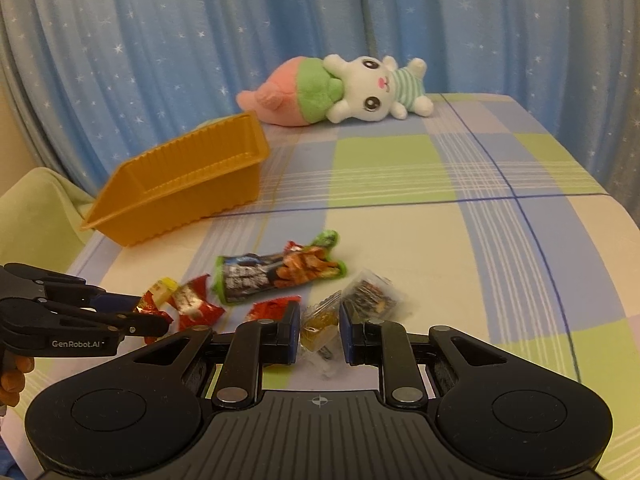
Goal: Organize snacks
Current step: 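Grasp a small red candy with the left tool while right tool lifts clear packet, then drop the red candy and clear packet into the orange tray with both tools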
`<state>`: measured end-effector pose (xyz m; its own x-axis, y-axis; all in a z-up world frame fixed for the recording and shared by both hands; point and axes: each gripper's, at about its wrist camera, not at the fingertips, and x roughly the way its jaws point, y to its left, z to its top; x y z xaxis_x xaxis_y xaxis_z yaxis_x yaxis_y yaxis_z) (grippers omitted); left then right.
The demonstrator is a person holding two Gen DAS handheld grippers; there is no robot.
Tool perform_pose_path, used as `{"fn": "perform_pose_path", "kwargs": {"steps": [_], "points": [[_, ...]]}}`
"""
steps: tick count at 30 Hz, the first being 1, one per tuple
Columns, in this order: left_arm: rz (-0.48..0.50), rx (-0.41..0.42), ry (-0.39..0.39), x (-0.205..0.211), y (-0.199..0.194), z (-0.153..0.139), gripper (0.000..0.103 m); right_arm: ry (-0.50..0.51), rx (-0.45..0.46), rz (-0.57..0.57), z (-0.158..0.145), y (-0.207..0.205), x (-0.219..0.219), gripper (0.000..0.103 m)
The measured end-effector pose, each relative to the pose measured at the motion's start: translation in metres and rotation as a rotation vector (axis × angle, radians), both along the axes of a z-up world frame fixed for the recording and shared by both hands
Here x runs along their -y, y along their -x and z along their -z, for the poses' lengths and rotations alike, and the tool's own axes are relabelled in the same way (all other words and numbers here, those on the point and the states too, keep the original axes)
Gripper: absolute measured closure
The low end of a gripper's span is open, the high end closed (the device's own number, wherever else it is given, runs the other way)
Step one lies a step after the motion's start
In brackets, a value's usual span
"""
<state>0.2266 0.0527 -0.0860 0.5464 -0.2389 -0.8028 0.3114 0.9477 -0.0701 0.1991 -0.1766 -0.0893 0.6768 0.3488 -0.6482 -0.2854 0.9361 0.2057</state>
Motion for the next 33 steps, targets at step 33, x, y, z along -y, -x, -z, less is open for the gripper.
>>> {"fn": "perform_pose_path", "kwargs": {"steps": [33], "points": [[-0.262,0.115,0.027,-0.104,-0.121,-0.055,0.073,-0.094,0.050,-0.233,-0.024,-0.167,-0.163,0.081]]}}
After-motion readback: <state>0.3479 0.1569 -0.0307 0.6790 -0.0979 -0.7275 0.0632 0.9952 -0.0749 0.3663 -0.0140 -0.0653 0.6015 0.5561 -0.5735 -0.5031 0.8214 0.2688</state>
